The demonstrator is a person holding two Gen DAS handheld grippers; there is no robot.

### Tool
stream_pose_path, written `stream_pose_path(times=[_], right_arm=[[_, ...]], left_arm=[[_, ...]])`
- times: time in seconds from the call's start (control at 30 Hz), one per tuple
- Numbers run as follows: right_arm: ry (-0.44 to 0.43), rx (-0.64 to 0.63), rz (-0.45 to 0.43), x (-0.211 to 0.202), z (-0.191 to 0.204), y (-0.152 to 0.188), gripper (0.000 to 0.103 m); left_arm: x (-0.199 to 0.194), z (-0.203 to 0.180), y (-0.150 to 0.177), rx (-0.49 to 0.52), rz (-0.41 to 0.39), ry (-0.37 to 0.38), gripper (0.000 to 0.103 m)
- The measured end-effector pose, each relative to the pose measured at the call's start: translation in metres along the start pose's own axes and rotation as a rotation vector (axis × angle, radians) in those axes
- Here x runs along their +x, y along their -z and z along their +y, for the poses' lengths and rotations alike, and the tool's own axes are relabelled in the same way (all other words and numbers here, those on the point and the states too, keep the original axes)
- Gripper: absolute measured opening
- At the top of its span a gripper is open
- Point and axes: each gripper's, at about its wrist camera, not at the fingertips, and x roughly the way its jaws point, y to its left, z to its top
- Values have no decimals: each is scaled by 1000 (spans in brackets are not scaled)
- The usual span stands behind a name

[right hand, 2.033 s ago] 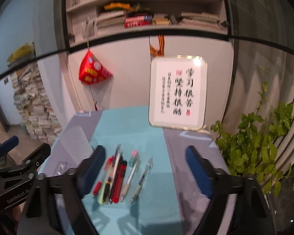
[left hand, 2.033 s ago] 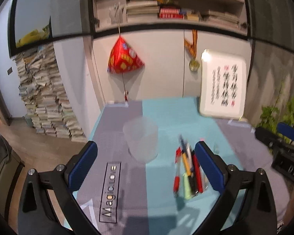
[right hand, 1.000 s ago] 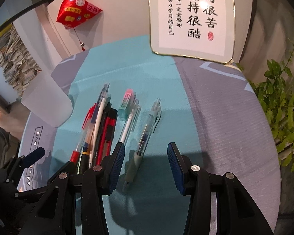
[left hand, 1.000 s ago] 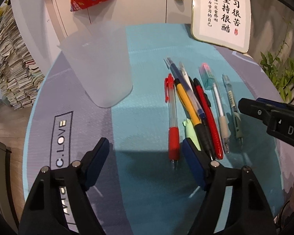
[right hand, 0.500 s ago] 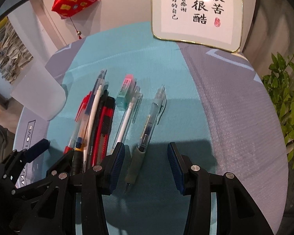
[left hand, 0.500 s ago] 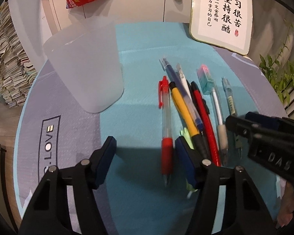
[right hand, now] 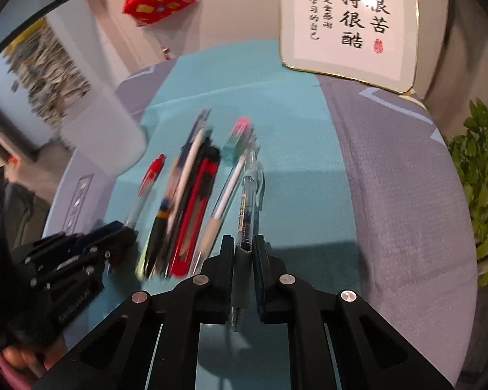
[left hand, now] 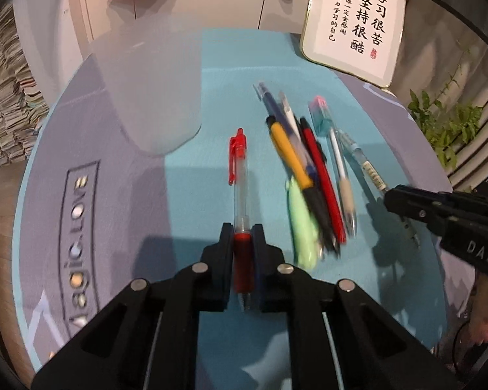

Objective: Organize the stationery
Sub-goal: 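Lift the red pen with the left tool while the right tool lifts the clear pen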

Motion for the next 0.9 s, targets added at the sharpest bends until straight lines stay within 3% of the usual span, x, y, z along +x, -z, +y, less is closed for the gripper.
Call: stream_pose_path(times=[0.27, 0.37, 0.4, 0.47, 0.53, 0.67, 0.9], right_arm=[[1, -91, 85, -9, -6, 35, 12], [7, -120, 72, -13, -4, 40, 12], [22, -130, 60, -14, -2, 39, 13], [42, -137, 45, -13, 0, 35, 31], [43, -138, 32, -13, 2, 31, 47], [33, -98, 1, -10, -1, 17, 47], [39, -65, 21, 5, 1, 0, 47]], left_arm=[[-22, 7, 39, 63, 46, -29, 9], [-27, 5, 45, 93, 34, -40, 12], [-27, 4, 43, 98, 29, -40, 15], [-27, 3, 39, 89, 16, -35, 44], [-29, 3, 35, 82, -13, -48, 53], [-26, 4, 19, 63, -39, -56, 51], [-8, 0, -3, 67, -26, -57, 51]])
